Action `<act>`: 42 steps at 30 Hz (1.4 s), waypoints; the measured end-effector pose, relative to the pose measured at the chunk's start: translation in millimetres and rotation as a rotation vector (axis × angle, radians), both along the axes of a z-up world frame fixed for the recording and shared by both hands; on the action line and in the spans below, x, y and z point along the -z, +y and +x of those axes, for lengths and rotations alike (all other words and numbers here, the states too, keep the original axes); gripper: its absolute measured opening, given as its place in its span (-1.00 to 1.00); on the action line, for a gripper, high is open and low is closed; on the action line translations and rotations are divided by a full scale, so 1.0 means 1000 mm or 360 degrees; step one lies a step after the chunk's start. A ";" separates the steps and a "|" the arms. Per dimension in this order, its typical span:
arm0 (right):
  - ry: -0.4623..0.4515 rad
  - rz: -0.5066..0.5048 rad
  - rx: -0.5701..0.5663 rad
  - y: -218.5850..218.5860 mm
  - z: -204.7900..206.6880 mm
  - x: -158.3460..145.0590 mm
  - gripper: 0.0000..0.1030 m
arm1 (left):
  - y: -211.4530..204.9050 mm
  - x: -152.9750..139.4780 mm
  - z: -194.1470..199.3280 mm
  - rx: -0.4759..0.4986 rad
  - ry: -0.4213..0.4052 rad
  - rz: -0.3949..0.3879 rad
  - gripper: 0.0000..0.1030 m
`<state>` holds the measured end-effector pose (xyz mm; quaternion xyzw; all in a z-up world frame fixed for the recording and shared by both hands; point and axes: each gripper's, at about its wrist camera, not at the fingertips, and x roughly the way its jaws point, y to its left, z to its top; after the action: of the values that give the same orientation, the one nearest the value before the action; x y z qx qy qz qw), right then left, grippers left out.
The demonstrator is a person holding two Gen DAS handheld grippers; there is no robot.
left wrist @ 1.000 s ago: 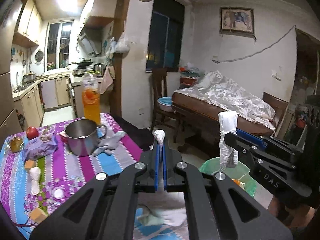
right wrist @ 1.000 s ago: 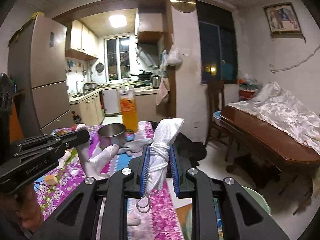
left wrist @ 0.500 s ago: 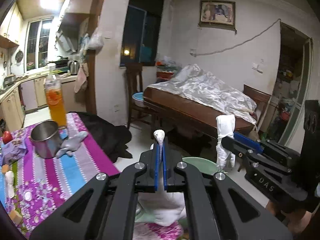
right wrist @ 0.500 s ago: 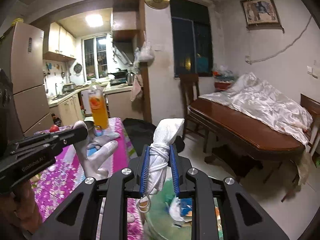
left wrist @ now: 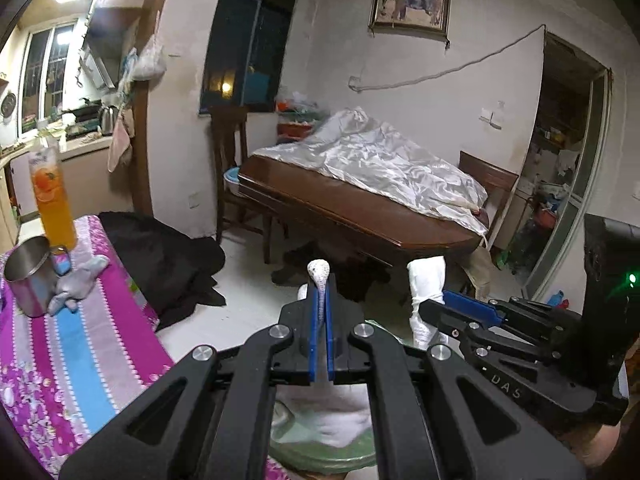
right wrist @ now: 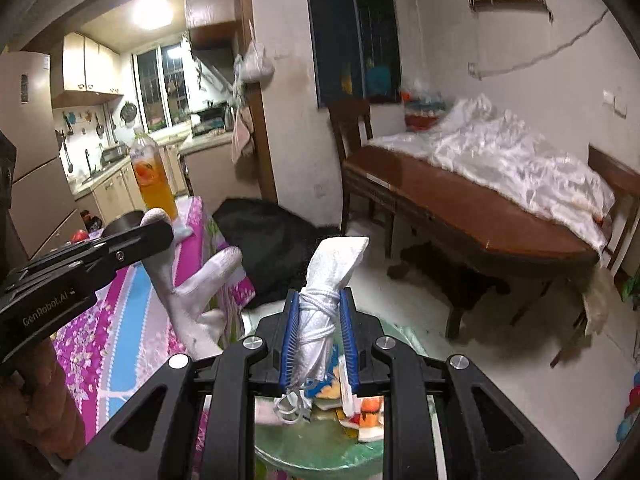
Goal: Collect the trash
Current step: 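Carry the white cloth and white glove in both grippers over the green bin, then open both grippers to drop the cloth and glove into the green bin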
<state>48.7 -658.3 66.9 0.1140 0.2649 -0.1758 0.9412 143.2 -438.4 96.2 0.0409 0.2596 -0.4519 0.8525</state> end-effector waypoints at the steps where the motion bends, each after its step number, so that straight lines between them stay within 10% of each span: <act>1: 0.0031 0.0043 -0.0013 -0.010 0.002 0.006 -0.58 | -0.002 0.003 0.001 0.0008 0.0013 0.0008 -0.98; 15: 0.0366 0.0249 -0.0112 -0.072 0.036 0.055 -0.57 | -0.023 0.032 0.013 0.0022 0.0095 0.0127 -0.98; 31: 0.0393 0.0261 -0.0112 -0.069 0.040 0.068 -0.57 | -0.038 0.040 0.016 0.0041 0.0113 0.0157 -0.97; 35: 0.0382 0.0267 -0.0115 -0.069 0.041 0.069 -0.21 | -0.039 0.044 0.018 0.0033 0.0121 0.0177 -0.90; 42: 0.0351 0.0269 -0.0114 -0.066 0.040 0.066 -0.19 | -0.037 0.046 0.018 0.0013 0.0124 0.0183 -0.49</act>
<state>89.0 -724.4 0.9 0.1632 0.3845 -0.1306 0.8992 161.1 -475.6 49.9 0.0734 0.3179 -0.4411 0.8360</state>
